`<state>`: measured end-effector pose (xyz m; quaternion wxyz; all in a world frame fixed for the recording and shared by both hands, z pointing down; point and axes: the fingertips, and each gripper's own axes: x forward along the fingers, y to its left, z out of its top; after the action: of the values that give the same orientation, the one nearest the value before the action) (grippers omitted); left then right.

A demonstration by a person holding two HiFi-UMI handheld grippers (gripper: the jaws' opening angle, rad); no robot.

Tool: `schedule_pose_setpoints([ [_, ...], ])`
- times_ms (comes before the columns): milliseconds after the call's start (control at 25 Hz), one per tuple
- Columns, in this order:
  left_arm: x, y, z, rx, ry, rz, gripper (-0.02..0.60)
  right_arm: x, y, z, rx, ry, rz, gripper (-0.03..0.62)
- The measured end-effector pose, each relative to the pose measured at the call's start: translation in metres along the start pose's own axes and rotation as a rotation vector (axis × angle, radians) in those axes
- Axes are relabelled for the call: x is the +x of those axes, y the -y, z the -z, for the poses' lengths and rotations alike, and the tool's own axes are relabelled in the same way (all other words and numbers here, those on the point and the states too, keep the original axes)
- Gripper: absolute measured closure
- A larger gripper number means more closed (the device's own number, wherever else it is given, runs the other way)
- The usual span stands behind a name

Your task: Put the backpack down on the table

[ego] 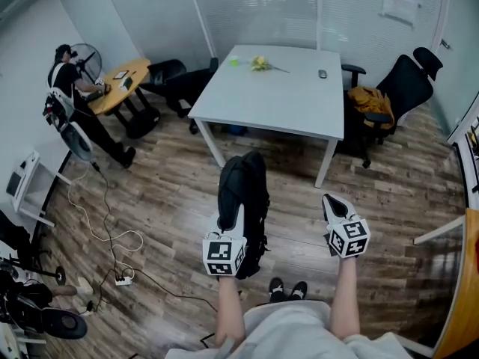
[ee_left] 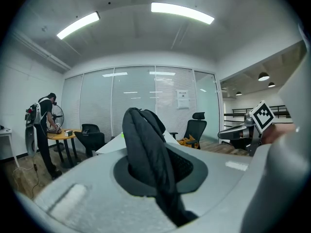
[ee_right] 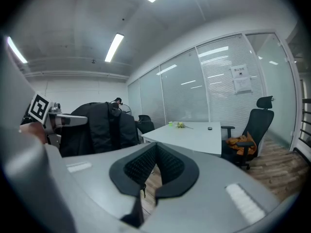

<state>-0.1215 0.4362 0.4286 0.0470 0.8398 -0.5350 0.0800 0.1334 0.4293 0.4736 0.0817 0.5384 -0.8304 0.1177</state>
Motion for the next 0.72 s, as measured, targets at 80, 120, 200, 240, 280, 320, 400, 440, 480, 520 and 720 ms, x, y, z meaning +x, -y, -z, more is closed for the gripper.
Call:
schedule_pose_setpoints([
  [80, -0.005, -0.005, 0.001, 0.000, 0.009, 0.007, 0.541, 0.003, -0.005, 0.001, 0.017, 0.003, 0.004, 0.595],
  [120, -0.009, -0.007, 0.002, 0.003, 0.016, 0.011, 0.541, 0.004, -0.008, 0.001, 0.025, 0.004, 0.001, 0.595],
  [200, -0.015, -0.011, 0.004, 0.007, 0.031, 0.016, 0.541, 0.006, -0.014, 0.004, 0.026, 0.002, 0.000, 0.595],
  [240, -0.017, -0.014, 0.005, 0.008, 0.038, 0.016, 0.541, 0.009, -0.016, 0.006, 0.022, -0.001, 0.002, 0.595],
  [280, -0.018, -0.018, 0.006, 0.006, 0.043, 0.015, 0.541, 0.011, -0.018, 0.008, 0.018, -0.004, 0.004, 0.595],
  [320, -0.019, -0.022, 0.007, 0.001, 0.046, 0.012, 0.541, 0.013, -0.019, 0.010, 0.016, -0.007, 0.004, 0.595],
  [400, -0.019, -0.031, 0.011, -0.015, 0.047, -0.002, 0.541, 0.017, -0.022, 0.014, 0.017, -0.014, 0.005, 0.595],
  [440, -0.018, -0.037, 0.012, -0.024, 0.046, -0.012, 0.541, 0.020, -0.023, 0.015, 0.019, -0.018, 0.006, 0.595],
  [480, -0.017, -0.041, 0.014, -0.032, 0.044, -0.019, 0.541, 0.024, -0.024, 0.016, 0.023, -0.021, 0.008, 0.595],
  [520, -0.015, -0.045, 0.014, -0.039, 0.042, -0.022, 0.541, 0.027, -0.024, 0.017, 0.028, -0.024, 0.009, 0.595],
  [720, 0.003, -0.055, 0.017, -0.034, 0.032, -0.014, 0.541, 0.049, -0.018, 0.022, 0.038, -0.037, 0.012, 0.595],
])
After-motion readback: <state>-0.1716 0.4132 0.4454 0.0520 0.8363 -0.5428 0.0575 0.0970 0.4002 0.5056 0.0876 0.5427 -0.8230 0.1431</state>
